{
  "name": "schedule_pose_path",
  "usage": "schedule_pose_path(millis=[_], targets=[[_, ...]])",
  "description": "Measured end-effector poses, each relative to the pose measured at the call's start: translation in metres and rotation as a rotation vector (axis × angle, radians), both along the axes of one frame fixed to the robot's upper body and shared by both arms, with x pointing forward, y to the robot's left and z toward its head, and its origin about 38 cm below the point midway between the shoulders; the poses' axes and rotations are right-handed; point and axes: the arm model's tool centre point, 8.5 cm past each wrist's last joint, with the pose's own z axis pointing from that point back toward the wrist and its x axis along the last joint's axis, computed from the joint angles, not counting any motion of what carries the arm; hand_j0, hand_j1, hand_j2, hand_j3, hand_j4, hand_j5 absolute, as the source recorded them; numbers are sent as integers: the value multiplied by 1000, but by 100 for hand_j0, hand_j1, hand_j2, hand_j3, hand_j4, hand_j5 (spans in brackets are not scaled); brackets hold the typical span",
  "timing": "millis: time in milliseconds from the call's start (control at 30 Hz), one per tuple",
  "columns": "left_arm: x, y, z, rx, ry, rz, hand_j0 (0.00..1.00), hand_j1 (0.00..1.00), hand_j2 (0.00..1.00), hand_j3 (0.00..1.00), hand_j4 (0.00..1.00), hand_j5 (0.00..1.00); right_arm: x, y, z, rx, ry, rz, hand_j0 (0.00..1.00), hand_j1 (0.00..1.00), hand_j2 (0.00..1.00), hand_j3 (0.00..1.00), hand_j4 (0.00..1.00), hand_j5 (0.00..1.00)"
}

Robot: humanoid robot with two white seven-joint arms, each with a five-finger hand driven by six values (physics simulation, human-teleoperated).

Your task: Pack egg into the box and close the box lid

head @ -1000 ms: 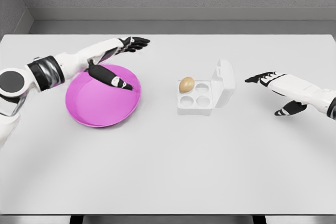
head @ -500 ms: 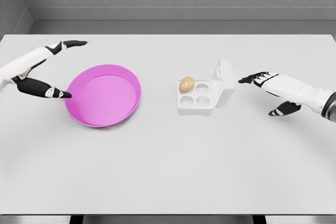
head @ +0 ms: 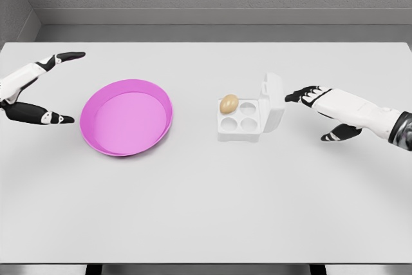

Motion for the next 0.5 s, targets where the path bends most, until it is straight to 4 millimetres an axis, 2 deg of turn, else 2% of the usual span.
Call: schedule_pose_path(millis=[500], targets=[[-1,0,-2,-48,-18,19,100,100,100,100,100,100,-9,21,13,22,-51,122,100,100,100,100,100,100]])
